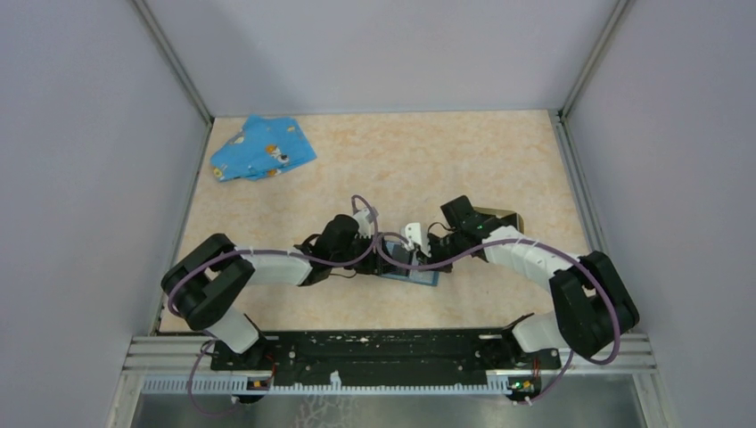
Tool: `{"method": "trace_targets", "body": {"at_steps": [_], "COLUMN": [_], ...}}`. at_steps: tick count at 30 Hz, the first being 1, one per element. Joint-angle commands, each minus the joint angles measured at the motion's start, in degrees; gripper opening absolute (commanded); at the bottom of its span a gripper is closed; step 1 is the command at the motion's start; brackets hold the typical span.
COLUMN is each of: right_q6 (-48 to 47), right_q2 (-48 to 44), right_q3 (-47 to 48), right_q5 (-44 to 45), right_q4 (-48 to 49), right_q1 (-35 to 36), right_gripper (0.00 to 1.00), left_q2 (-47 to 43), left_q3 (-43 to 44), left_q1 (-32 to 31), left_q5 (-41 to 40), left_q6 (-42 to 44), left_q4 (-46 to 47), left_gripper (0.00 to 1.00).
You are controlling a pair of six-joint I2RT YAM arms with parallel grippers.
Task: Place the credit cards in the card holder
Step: Turn over the card slot in the card holder.
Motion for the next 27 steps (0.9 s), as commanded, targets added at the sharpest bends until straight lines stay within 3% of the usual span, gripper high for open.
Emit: {"method": "trace_targets", "body": {"at_steps": [1, 7, 14, 27], "right_q6": [15.98, 26.69, 34.75, 38.77], "right_q2": [-1.97, 1.89, 7.23, 14.11], "right_q3": [-1.81, 0.12, 4.24, 8.59], "right_q5": [1.06, 4.57, 7.49, 13.12], "right_q4": [17.15, 23.76, 21.54, 15.75], "right_q1": [-0.49, -0.36, 1.68, 3.73], "right_gripper": [0.02, 0.01, 0.0, 0.0], "left_q2": [-3.24, -2.78, -2.28, -3.4], "left_q3": [-1.56, -1.79, -2.09, -2.35], "left_q1": [0.06, 0.06, 0.07, 0.07], "left_q5": [-0.87, -0.88, -0.34, -2.99], "left_q6": [-0.14, -0.08, -0.46, 0.97], "left_q4": [0.63, 1.28, 2.55, 0.99], "left_gripper": [0.58, 0.58, 0.58, 0.61]}}
